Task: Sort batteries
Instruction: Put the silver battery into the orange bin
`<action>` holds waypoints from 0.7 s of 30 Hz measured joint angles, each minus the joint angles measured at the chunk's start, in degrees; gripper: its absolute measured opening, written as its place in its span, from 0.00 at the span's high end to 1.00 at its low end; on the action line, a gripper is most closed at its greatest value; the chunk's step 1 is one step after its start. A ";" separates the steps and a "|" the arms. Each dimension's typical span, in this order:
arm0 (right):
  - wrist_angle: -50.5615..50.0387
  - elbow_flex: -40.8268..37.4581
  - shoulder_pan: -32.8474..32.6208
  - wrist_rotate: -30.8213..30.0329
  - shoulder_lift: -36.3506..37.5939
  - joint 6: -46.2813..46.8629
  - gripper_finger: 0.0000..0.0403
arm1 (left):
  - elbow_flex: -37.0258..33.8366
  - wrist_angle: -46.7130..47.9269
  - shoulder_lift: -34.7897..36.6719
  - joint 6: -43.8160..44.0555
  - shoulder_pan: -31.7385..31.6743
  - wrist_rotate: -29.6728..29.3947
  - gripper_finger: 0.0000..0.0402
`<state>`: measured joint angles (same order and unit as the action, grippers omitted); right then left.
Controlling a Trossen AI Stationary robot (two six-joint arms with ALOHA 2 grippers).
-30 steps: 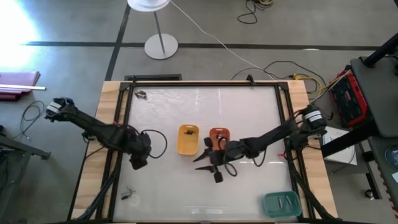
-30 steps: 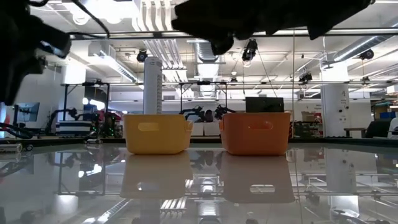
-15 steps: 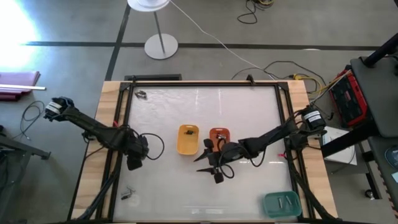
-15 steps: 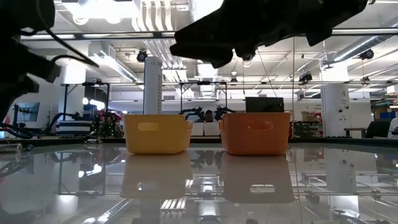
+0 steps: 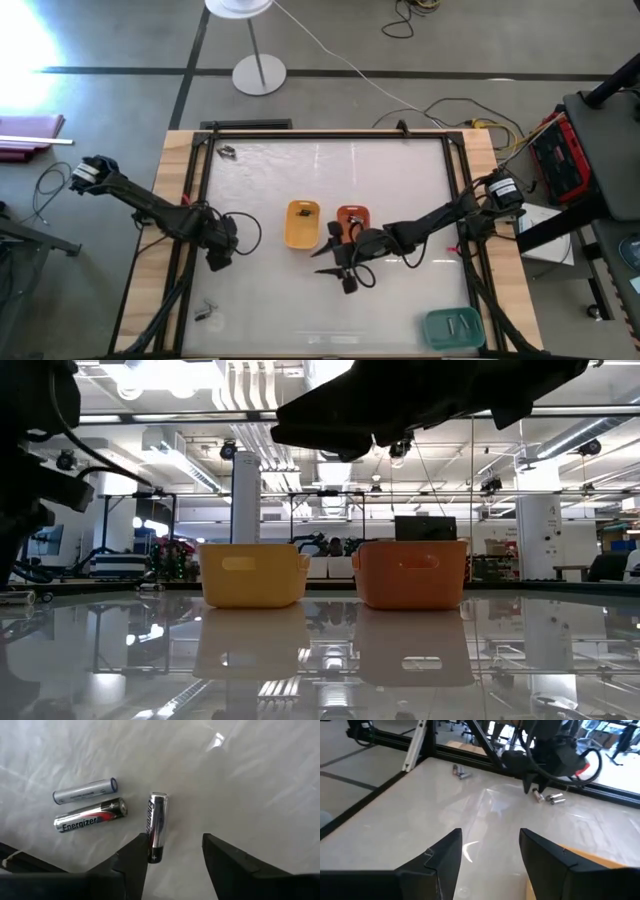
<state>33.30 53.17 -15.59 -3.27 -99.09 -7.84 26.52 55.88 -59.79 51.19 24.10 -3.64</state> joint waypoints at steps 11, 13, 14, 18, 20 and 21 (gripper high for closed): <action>-0.07 0.00 0.15 -1.41 0.02 -1.08 0.53 | -2.81 -5.90 -0.31 -0.25 -0.02 1.91 0.65; -0.70 0.00 0.15 -1.39 0.15 -2.23 0.53 | -3.72 -8.17 -0.82 -0.25 -0.02 2.00 0.71; -1.17 0.00 0.15 -1.40 0.33 -2.51 0.54 | -3.98 -9.08 -1.25 0.09 -0.01 1.73 0.75; -4.60 0.00 0.15 -1.41 2.17 -3.14 0.53 | -3.71 -10.09 -3.18 1.37 0.00 1.64 0.89; -8.56 0.00 0.15 -1.43 4.25 -3.20 0.52 | -3.06 -9.80 -3.74 1.70 0.04 1.41 0.94; -10.45 0.01 0.15 -1.46 5.56 -3.19 0.52 | -2.48 -9.65 -3.95 1.80 0.16 1.09 0.94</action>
<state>22.85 53.18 -15.44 -4.73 -93.53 -11.04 24.03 46.23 -63.74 52.99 24.26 -2.55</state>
